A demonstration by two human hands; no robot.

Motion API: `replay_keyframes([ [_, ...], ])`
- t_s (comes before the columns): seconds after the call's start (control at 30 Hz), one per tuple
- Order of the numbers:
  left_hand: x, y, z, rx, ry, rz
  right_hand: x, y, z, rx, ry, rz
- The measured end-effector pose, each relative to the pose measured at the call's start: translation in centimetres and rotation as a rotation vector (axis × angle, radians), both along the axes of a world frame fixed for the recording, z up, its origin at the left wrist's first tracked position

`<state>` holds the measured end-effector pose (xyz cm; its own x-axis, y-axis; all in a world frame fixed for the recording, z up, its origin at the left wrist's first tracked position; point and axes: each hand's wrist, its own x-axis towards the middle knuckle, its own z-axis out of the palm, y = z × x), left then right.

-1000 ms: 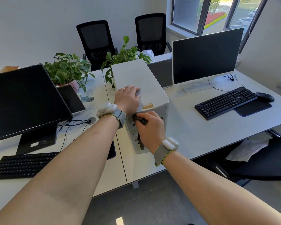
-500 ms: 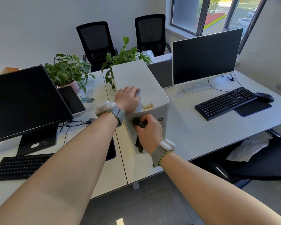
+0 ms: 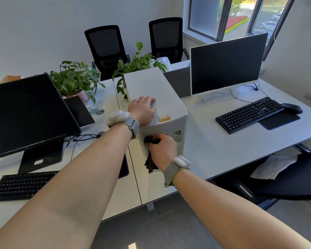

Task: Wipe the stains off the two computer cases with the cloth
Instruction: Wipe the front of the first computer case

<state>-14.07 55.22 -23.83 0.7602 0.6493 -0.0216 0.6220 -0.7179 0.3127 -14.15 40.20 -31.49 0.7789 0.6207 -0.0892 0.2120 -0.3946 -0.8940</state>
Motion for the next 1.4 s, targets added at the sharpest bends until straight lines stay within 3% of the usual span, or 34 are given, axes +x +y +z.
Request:
replay_keyframes([
  [0.17,0.1,-0.1,-0.1,0.007,-0.014,0.001,-0.5,0.5,1.3,0.245,-0.074,0.014],
  [0.37,-0.1,-0.1,0.0,0.002,-0.003,-0.003,0.1,0.1,-0.2,-0.053,0.079,0.001],
  [0.53,0.1,-0.1,0.0,0.008,-0.003,-0.003,-0.8,0.5,1.9,0.251,-0.011,0.033],
  [0.73,-0.1,-0.2,0.0,0.003,0.000,-0.004,0.3,0.5,-0.9,-0.150,0.127,0.031],
  [0.8,0.0,-0.2,-0.1,0.013,-0.004,-0.002,0.6,-0.2,-1.3,-0.077,0.122,0.002],
  [0.97,0.2,-0.4,-0.4,0.036,-0.003,0.005,1.3,-1.1,0.6,0.326,-0.006,-0.165],
  [1.13,0.1,-0.5,-0.8,0.076,-0.013,0.001,2.6,-1.8,-1.0,0.128,0.078,-0.146],
  [1.33,0.1,-0.8,-1.2,0.140,-0.026,-0.004,4.8,-2.5,0.9,0.372,0.078,-0.346],
  [1.4,0.1,-0.9,-1.2,0.149,-0.025,-0.003,5.6,-2.8,0.8,0.359,0.073,-0.336],
])
